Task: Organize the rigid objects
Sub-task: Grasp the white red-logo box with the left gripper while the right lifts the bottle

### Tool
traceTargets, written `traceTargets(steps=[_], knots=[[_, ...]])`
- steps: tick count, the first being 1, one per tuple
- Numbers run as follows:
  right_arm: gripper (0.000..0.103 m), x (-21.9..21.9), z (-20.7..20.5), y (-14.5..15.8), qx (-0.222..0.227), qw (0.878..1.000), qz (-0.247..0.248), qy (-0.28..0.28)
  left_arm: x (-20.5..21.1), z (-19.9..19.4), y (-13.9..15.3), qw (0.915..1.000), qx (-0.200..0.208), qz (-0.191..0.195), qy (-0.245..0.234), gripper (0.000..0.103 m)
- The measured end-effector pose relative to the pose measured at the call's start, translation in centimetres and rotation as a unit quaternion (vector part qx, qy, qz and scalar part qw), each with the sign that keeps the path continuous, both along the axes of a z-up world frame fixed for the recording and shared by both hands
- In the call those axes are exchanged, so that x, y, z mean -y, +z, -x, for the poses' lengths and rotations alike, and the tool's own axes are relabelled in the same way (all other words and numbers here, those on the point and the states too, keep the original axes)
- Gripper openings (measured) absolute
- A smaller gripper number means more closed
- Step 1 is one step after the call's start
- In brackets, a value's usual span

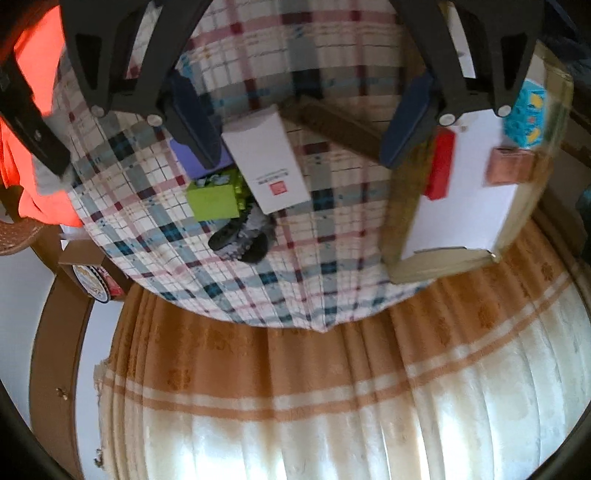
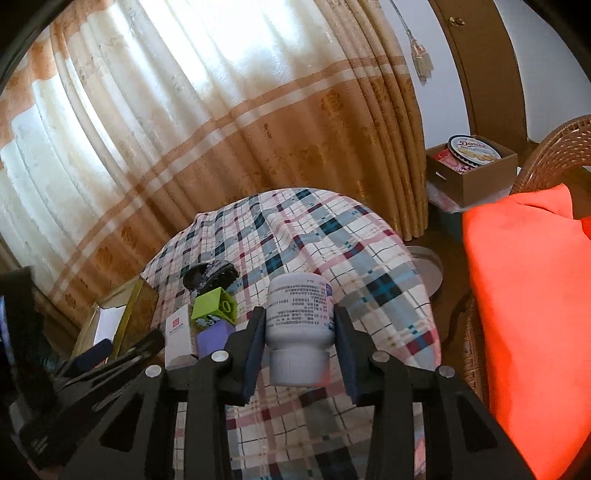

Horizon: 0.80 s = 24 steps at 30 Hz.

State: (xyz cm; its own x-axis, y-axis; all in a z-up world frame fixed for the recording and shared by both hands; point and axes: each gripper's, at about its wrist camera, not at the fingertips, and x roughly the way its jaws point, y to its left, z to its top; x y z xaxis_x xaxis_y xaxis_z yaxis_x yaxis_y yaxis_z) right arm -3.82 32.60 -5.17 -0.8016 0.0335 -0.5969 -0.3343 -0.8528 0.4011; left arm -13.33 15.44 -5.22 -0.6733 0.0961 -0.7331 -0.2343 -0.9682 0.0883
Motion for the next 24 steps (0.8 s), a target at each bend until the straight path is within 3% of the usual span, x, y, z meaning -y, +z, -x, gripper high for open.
traceTargets(steps=[4, 6, 9, 12, 14, 16, 20, 24], knots=[[0.039, -0.3, -0.2, 0.2, -0.004, 1.0, 0.001, 0.004, -0.9, 1.9, -1.7, 0.999, 0.042, -0.004, 0.017, 0.067], [0.039, -0.5, -0.3, 0.2, -0.006, 1.0, 0.004, 0.004, -1.1, 2.6, -2.2, 0.9982, 0.052, -0.021, 0.022, 0.066], [0.039, -0.8, -0.3, 0.2, -0.006, 1.0, 0.007, 0.004, -1.5, 3.3, -2.7, 0.9973, 0.068, -0.014, 0.024, 0.061], [0.039, -0.9, -0.3, 0.2, -0.008, 1.0, 0.01, 0.004, -0.5, 4.4, -4.0, 0.9918, 0.113, -0.048, 0.037, 0.064], [0.039, -1.0, -0.2, 0.2, -0.008, 1.0, 0.011, 0.004, -0.4, 4.4, -4.1, 0.9928, 0.105, -0.043, 0.038, 0.062], [0.039, -1.1, -0.1, 0.1, -0.005, 1.0, 0.013, 0.005, -0.6, 4.3, -4.2, 0.9945, 0.094, -0.035, 0.03, 0.042], [0.039, -0.9, 0.0, -0.2, -0.001, 1.0, 0.018, 0.005, -0.2, 4.1, -3.7, 0.9933, 0.101, -0.054, 0.017, 0.04], [0.039, -0.7, -0.2, 0.2, -0.005, 1.0, 0.012, 0.002, 0.1, 2.8, -1.6, 0.9945, 0.064, -0.082, -0.016, 0.04]])
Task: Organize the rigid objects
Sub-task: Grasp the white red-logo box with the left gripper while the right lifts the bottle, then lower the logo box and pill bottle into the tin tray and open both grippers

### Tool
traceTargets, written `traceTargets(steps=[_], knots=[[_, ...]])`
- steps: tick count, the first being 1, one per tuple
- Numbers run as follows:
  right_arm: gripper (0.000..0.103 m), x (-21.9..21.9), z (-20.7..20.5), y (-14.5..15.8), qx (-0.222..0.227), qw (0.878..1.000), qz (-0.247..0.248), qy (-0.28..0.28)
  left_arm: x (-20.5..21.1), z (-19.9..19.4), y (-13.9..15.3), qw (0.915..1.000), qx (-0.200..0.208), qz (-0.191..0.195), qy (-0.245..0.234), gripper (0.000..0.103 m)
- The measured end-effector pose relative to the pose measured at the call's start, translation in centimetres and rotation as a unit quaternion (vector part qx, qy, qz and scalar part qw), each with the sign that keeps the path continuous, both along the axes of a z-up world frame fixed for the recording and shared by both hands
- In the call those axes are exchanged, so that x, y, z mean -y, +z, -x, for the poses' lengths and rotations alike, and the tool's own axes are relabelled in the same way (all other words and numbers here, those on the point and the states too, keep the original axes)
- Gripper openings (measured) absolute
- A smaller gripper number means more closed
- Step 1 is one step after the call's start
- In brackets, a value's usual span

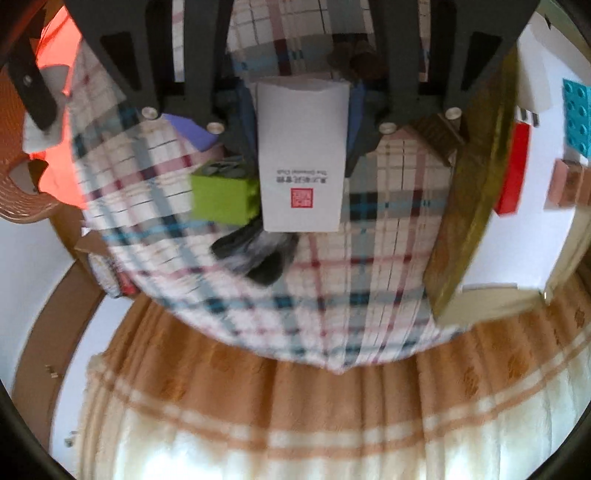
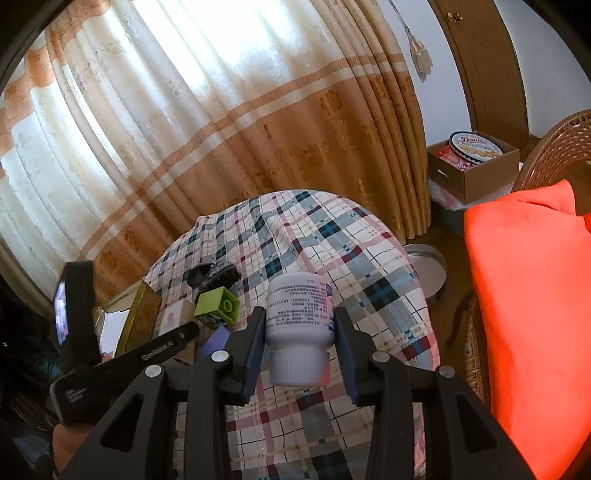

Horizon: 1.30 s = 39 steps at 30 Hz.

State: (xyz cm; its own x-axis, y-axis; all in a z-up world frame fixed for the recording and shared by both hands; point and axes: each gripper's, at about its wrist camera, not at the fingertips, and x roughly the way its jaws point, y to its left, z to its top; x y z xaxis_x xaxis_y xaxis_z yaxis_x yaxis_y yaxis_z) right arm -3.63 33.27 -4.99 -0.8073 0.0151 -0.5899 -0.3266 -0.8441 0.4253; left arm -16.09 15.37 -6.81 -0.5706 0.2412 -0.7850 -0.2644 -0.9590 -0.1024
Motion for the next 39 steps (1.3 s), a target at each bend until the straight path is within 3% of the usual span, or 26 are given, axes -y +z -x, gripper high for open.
traceTargets(steps=[7, 15, 39], knots=[[0.039, 1.5, -0.4, 1.5, -0.015, 1.0, -0.013, 0.004, 1.5, -2.8, 4.2, 0.9969, -0.064, -0.031, -0.033, 0.04], [0.039, 4.7, -0.7, 3.3, -0.025, 0.999, -0.037, 0.026, 4.1, -3.9, 6.0, 0.9953, -0.096, -0.002, -0.017, 0.04], [0.039, 16.3, 1.1, 5.6, -0.029, 0.989, -0.081, 0.119, 15.4, -4.8, 6.5, 0.9916, -0.11, 0.007, 0.067, 0.04]])
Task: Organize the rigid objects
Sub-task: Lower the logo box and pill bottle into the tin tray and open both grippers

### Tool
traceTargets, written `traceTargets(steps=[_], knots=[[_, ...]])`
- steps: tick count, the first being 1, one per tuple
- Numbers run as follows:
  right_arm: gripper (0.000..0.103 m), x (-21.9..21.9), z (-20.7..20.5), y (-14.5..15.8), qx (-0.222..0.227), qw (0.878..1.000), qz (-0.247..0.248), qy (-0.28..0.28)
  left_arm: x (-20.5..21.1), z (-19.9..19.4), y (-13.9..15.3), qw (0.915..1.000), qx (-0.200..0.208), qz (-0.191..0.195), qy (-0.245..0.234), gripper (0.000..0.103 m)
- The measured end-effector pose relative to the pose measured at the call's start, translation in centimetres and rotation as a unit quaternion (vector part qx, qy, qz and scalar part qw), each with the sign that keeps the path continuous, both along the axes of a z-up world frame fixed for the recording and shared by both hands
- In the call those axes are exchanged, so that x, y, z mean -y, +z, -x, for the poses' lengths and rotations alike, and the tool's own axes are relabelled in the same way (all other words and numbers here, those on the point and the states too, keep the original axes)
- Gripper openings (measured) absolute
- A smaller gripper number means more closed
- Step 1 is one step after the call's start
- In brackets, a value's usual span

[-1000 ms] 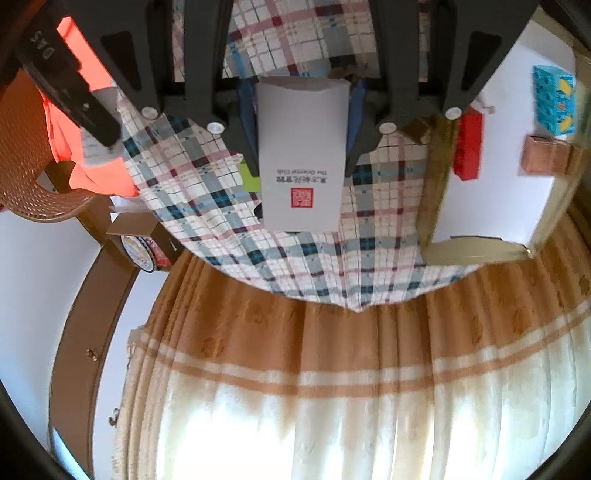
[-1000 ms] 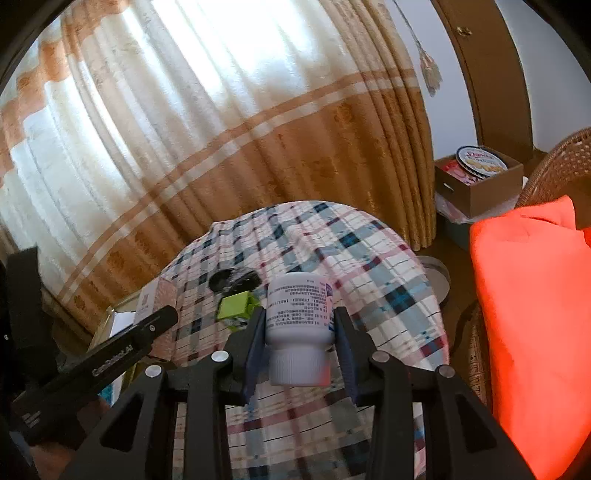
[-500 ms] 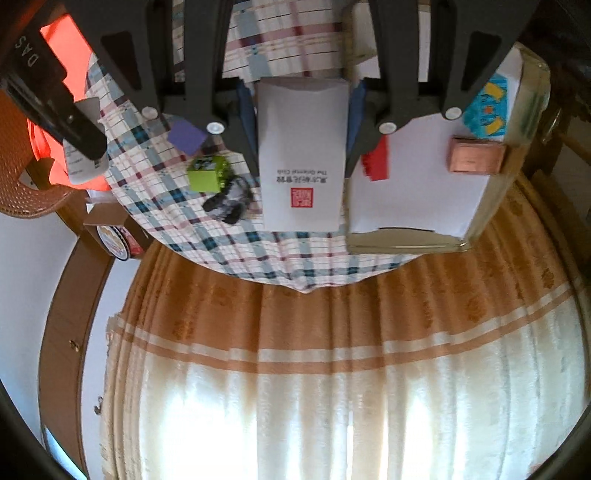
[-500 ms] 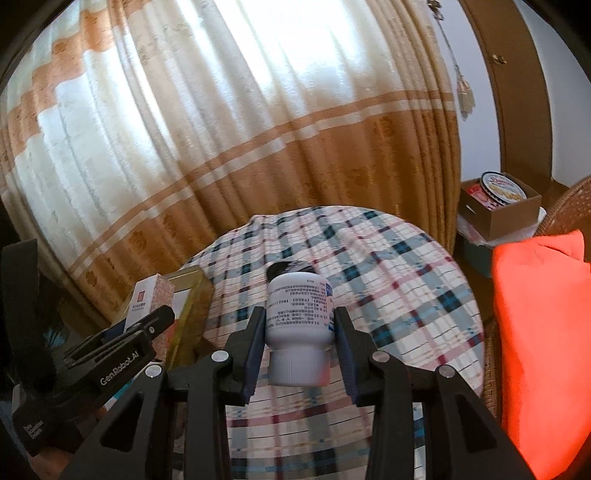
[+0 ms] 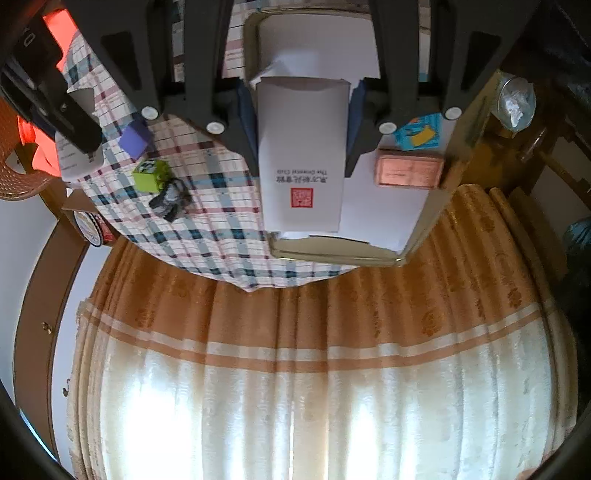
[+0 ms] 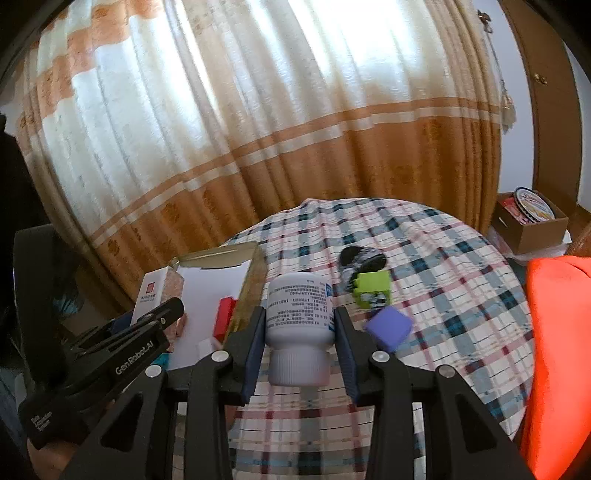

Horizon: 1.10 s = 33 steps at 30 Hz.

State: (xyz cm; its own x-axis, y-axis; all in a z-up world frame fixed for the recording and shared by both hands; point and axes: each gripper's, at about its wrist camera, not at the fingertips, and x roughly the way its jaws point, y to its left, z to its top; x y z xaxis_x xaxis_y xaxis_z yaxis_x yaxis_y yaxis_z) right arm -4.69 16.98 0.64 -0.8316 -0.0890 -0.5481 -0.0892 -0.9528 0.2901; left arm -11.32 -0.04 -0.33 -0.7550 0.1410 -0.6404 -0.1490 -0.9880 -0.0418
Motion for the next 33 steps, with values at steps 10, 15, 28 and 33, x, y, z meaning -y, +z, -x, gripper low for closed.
traceTargets(steps=[10, 15, 28, 33], knots=[[0.039, 4.5, 1.0, -0.5, 0.009, 0.999, -0.008, 0.05, 4.0, -0.3, -1.3, 0.9992, 0.012, 0.004, 0.037, 0.04], [0.039, 6.8, 1.6, -1.2, 0.016, 0.997, -0.014, 0.076, 5.9, -0.4, -2.2, 0.9983, 0.024, 0.007, 0.052, 0.04], [0.039, 11.6, 3.4, -3.0, 0.037, 0.989, -0.025, 0.137, 10.4, 0.0, -3.6, 0.9946, 0.044, 0.008, 0.093, 0.04], [0.039, 13.0, 4.0, -3.6, 0.047, 0.987, -0.028, 0.15, 10.7, 0.3, -4.1, 0.9944, 0.053, 0.008, 0.091, 0.04]])
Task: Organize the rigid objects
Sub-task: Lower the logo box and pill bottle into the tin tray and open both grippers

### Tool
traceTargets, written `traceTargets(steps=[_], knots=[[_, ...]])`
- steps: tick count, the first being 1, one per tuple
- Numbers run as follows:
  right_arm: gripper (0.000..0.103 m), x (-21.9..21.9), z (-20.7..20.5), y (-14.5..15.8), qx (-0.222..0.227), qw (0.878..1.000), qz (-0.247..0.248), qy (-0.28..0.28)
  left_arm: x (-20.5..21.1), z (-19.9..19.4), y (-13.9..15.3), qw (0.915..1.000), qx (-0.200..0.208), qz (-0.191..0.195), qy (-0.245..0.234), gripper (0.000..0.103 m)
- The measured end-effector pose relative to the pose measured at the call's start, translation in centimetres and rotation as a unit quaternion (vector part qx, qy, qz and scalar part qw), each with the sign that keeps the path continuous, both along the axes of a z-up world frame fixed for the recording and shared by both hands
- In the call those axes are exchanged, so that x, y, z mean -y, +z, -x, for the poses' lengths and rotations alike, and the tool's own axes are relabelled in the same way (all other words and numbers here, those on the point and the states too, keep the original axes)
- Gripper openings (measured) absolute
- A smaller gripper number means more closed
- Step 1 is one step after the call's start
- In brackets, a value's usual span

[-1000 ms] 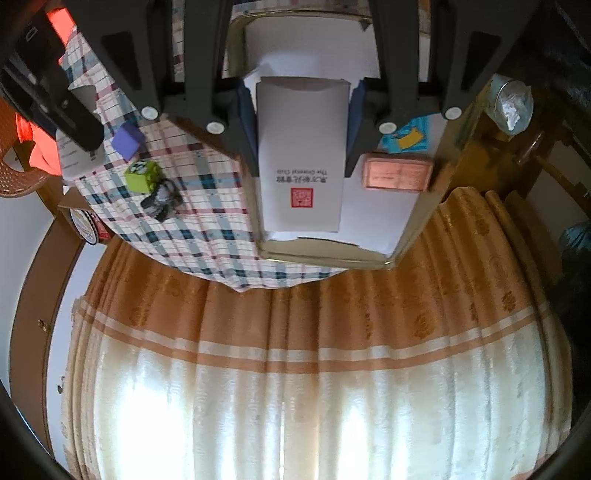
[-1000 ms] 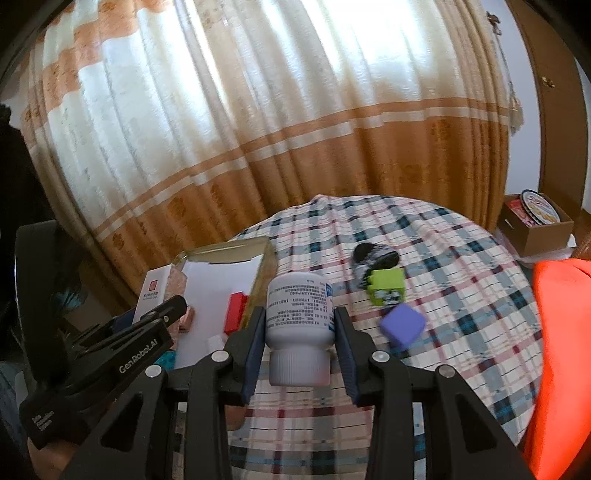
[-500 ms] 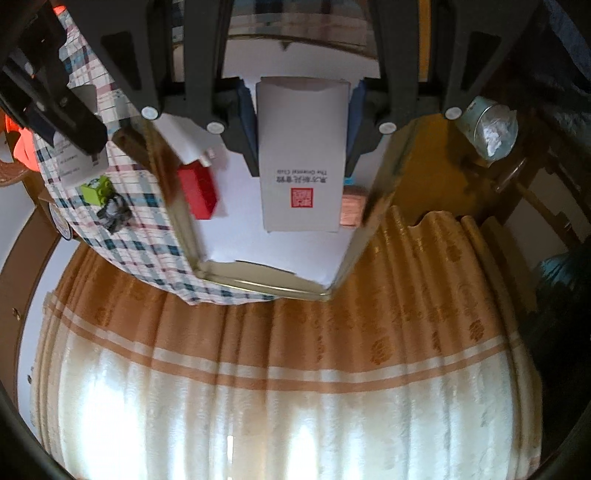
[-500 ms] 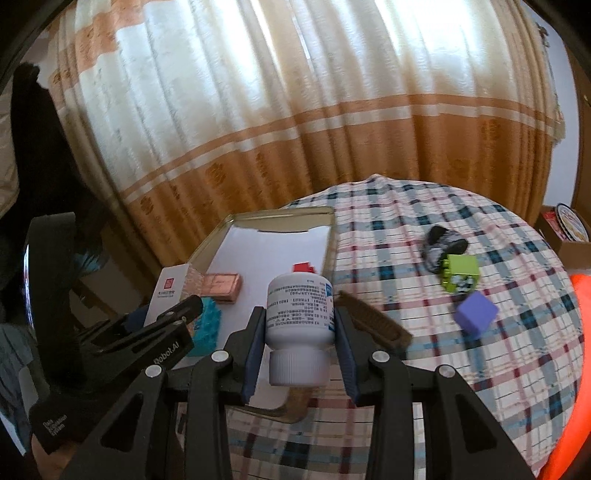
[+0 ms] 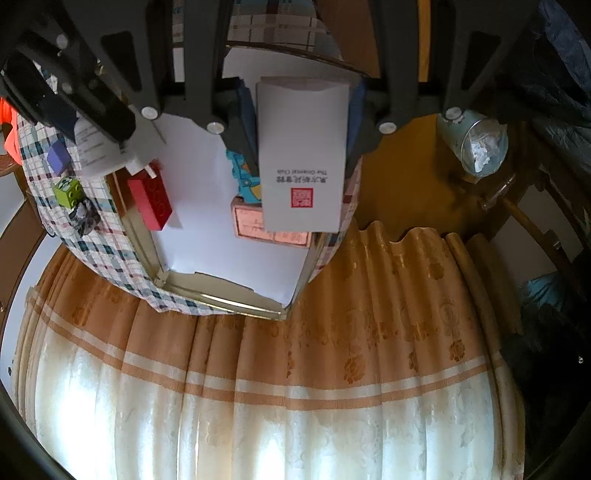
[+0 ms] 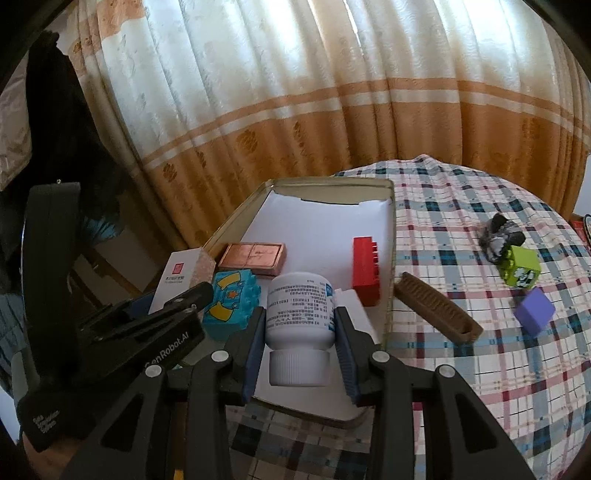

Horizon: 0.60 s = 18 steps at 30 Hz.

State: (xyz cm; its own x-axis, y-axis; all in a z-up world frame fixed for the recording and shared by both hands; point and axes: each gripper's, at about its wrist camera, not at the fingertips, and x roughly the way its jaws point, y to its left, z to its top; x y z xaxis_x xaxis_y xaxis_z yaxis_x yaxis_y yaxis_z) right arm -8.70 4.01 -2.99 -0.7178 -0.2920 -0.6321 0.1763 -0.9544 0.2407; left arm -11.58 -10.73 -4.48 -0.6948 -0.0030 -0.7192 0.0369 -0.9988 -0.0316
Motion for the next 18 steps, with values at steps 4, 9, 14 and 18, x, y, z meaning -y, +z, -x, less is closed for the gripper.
traceTargets(steps=[4, 9, 14, 18], knots=[[0.039, 0.4, 0.4, -0.6, 0.007, 1.0, -0.001, 0.006, -0.1, 0.1, -0.3, 1.0, 0.005, 0.004, -0.004, 0.04], [0.039, 0.7, 1.1, -1.4, 0.017, 1.0, -0.002, 0.009, -0.4, 0.3, -0.5, 0.9998, 0.004, 0.015, -0.01, 0.04], [0.04, 0.6, 1.6, -2.3, 0.025, 1.0, -0.002, 0.009, -0.7, 0.4, -0.7, 0.9996, 0.003, 0.027, -0.013, 0.04], [0.04, 0.5, 1.9, -2.5, 0.013, 1.0, -0.009, 0.012, -0.8, 0.6, -0.8, 0.9996, 0.003, 0.024, -0.013, 0.041]])
